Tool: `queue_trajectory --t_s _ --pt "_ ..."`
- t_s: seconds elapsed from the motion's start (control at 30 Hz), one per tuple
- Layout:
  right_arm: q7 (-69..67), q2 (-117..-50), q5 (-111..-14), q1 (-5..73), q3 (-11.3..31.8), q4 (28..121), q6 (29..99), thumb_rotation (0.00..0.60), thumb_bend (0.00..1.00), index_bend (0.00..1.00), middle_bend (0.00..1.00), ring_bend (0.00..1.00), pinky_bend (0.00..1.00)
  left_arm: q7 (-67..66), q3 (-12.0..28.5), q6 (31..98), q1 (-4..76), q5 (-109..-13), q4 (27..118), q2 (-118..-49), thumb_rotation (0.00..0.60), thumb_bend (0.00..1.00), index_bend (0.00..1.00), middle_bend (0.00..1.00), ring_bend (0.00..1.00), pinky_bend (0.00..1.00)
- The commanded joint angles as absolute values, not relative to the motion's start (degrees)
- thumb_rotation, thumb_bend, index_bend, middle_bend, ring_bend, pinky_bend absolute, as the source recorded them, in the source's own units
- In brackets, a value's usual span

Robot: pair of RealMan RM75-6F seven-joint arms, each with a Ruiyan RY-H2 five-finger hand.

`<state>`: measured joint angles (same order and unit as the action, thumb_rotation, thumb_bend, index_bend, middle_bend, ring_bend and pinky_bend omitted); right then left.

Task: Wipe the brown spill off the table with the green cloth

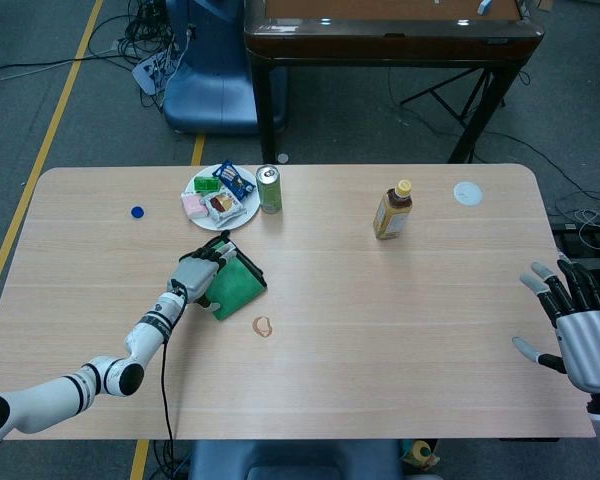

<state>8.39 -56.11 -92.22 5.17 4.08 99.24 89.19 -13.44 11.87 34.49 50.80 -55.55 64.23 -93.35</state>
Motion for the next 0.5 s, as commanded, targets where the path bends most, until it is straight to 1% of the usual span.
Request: queue_trajectory --t_s 0.03,0.17,0.27,0.33,0.37,0.43,0.5 --pt "8.25 -56.12 -92.15 5.11 4.10 99.09 89.23 0.600 0.18 0.21 0.17 0.06 0.02 -14.93 11.34 34.50 51.72 -53.39 62.68 -94.98 0.600 0.16 0.04 0.00 0.00 0.00" --pt "8.01 -56.01 -92.14 4.99 4.11 98.91 89.35 0.600 0.18 0.21 0.17 0.06 0.02 -17.61 10.47 34.49 52.77 -50.38 61.46 -96.33 0.600 0.15 0.03 0.00 0.00 0.00" --pt "7.84 -55.95 -92.12 4.89 4.14 98.84 89.49 0.600 0.18 0.21 0.17 0.06 0.02 -19.51 9.95 35.75 53.26 -49.13 60.83 -97.43 0.600 0.15 0.06 0.00 0.06 0.04" --pt "7.79 -55.94 -92.13 4.82 4.13 98.80 89.59 0.600 0.18 0.21 0.17 0.06 0.02 -19.99 9.85 36.68 53.34 -48.96 60.56 -98.12 0.600 0.15 0.11 0.02 0.12 0.08" --pt "7.74 -55.94 -92.15 4.77 4.12 98.77 89.66 0.600 0.18 0.21 0.17 0.06 0.02 -20.07 9.79 37.12 53.35 -49.08 60.37 -98.52 0.600 0.15 0.15 0.05 0.17 0.10" --pt "7.70 -55.95 -92.20 4.69 4.12 98.74 89.79 0.600 0.18 0.21 0.17 0.06 0.02 -20.10 9.60 37.60 53.37 -49.45 59.85 -99.21 0.600 0.15 0.23 0.14 0.26 0.16" --pt "7.68 -55.94 -92.24 4.65 4.13 98.72 89.86 0.600 0.18 0.21 0.17 0.06 0.02 -19.94 9.56 37.87 53.38 -49.73 59.34 -99.76 0.600 0.15 0.28 0.19 0.31 0.21"
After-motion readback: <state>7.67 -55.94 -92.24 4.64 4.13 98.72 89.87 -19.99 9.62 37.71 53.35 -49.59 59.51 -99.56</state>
